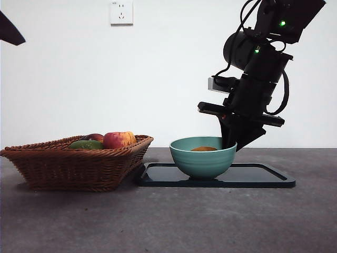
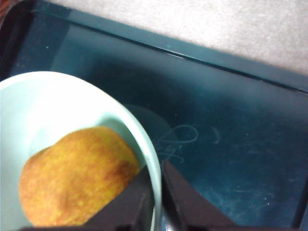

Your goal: Pick up the wifruite, put it on the bowl, pick up the plate, put it on desk

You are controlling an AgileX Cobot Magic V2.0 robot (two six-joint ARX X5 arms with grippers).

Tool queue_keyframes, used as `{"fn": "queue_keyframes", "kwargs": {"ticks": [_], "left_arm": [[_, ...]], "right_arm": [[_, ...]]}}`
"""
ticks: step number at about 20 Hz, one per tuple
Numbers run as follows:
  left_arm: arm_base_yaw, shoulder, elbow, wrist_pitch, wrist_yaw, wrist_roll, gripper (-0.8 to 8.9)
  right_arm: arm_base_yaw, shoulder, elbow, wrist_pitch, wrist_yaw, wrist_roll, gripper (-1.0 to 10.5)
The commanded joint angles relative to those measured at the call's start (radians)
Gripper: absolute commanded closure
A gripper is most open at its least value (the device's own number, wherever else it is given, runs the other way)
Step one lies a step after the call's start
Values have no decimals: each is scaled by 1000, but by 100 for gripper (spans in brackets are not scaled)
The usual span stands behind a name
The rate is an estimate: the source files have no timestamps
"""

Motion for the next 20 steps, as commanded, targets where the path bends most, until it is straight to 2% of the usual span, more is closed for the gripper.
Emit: {"fn": "queue_keyframes", "kwargs": {"ticks": [1, 3, 4, 8, 12, 20], "left_arm": [[-5, 5, 8, 6, 8, 18, 469], [-5, 5, 8, 6, 8, 18, 469], [-5, 5, 8, 6, 8, 18, 469], [-5, 5, 8, 6, 8, 19, 469], [-5, 5, 8, 7, 8, 19, 469], [-5, 5, 8, 6, 8, 19, 469]], "right_arm": [[3, 24, 26, 3, -3, -5, 930], [3, 24, 26, -11, -3, -2, 772], [3, 23, 26, -13, -2, 1, 739], [2, -41, 27, -14, 10, 14, 739], [2, -224, 28, -57, 41, 14, 739], [23, -617, 26, -442, 29, -66, 740]]}}
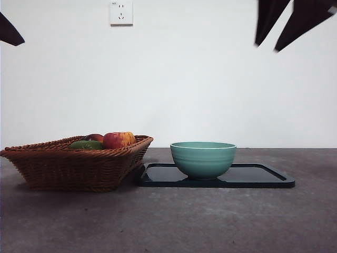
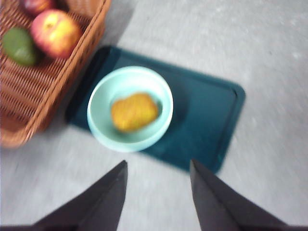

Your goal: Pick up the wifruite, put it on the bowl, pick up the plate, put it on desk

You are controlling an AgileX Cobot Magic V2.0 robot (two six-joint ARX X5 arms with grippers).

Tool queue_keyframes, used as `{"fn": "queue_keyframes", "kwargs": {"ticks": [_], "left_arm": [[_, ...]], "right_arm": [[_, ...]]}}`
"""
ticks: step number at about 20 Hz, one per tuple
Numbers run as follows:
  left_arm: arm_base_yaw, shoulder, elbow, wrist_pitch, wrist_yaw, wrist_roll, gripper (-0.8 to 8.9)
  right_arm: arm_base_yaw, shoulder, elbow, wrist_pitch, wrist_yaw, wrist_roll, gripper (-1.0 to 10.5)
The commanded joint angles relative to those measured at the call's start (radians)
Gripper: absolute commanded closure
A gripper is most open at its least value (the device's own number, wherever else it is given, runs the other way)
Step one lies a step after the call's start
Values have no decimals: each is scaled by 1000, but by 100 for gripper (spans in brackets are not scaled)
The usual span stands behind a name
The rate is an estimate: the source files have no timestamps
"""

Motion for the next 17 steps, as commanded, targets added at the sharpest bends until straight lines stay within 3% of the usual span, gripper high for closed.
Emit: {"fn": "queue_keyframes", "kwargs": {"ticks": [1, 8, 13, 17], "left_arm": [[-5, 5, 8, 7, 8, 19, 469], [-5, 5, 8, 10, 8, 19, 469], [-5, 5, 8, 58, 8, 19, 469], [-5, 5, 8, 68, 8, 19, 469]], "right_arm": [[18, -67, 20, -65, -1, -22, 740], [61, -325, -166, -61, -31, -22, 739], [65, -520, -418, 70, -214, -21, 739], [65, -626, -519, 92, -242, -29, 740]]}}
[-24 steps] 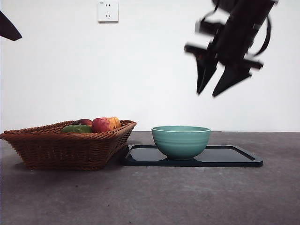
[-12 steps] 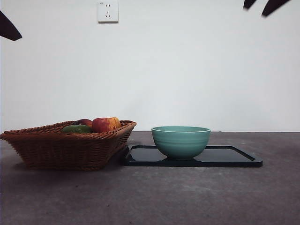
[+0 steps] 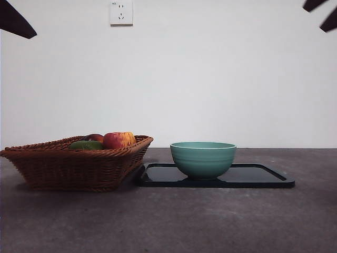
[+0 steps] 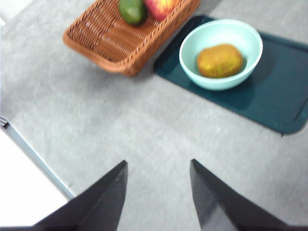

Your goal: Pick up the wifruite, put it on the bowl, pick up the plate, put it on desk

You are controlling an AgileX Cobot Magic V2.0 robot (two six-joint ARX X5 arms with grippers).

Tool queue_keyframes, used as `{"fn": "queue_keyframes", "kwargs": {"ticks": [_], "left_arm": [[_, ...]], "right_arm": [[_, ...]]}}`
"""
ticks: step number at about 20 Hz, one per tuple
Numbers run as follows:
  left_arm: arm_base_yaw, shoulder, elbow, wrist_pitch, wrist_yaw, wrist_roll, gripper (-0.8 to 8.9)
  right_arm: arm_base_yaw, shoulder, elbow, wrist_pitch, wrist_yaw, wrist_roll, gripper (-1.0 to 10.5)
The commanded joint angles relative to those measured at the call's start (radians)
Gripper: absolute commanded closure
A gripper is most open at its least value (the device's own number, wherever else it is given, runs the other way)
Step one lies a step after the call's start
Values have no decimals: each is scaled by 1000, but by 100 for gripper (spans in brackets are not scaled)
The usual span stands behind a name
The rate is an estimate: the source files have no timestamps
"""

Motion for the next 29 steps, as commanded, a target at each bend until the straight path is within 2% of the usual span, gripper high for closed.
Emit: {"fn": "queue_keyframes", "kwargs": {"ticks": [1, 15, 18, 20, 25, 29], "left_arm": [[-5, 5, 8, 11, 8, 18, 469], [-5, 5, 8, 45, 8, 13, 471], [-6, 14, 8, 98, 8, -68, 473], [-7, 36, 8, 138, 8, -70, 470], [-7, 188, 79, 214, 7, -79, 469], [-7, 386, 235, 236, -31, -9, 469]], "right_arm": [[6, -34, -14, 13, -3, -12, 740], [6, -56, -20, 6, -2, -9, 740], [6, -56, -20, 3, -2, -9, 740], [6, -56, -20, 3, -2, -8, 740], [6, -56, -20, 4, -2, -8, 740], [6, -56, -20, 4, -2, -8, 739]]}}
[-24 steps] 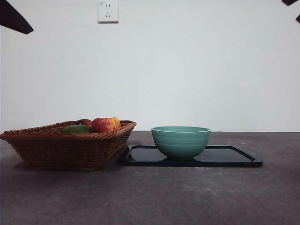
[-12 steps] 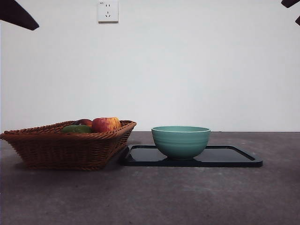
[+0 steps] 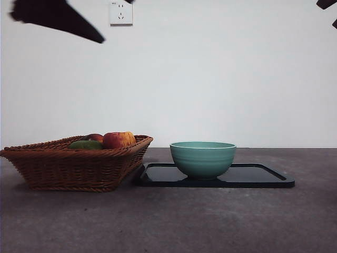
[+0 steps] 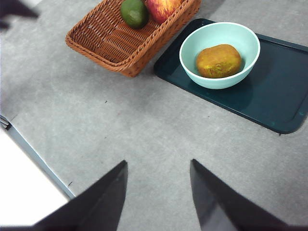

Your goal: Pick up the wifruite, put it on the bowl, pick up the plate, put it on desk

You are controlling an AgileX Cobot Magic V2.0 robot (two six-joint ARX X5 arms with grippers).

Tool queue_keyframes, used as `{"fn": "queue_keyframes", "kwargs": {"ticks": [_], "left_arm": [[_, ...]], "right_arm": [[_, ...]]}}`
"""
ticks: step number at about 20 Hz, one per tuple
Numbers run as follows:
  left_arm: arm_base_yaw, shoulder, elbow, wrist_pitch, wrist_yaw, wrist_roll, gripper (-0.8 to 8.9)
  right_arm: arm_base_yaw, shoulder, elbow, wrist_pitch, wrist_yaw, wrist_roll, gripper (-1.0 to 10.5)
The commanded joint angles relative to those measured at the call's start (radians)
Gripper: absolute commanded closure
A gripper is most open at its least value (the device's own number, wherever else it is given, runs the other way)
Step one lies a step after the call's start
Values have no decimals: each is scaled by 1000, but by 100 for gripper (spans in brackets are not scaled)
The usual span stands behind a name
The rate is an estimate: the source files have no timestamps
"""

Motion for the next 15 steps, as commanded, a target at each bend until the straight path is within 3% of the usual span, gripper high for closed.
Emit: {"fn": "queue_keyframes", "kwargs": {"ticks": [1, 8, 15], "left_arm": [[-6, 126, 116, 11, -6, 56, 469], [-6, 525, 451, 12, -47, 138, 471], [-19, 804, 610, 47, -89, 242, 471]], "right_arm": [[6, 3, 3, 6, -3, -7, 739], [6, 3, 3, -3, -23, -3, 739], [6, 3, 3, -50, -21, -3, 739]]}}
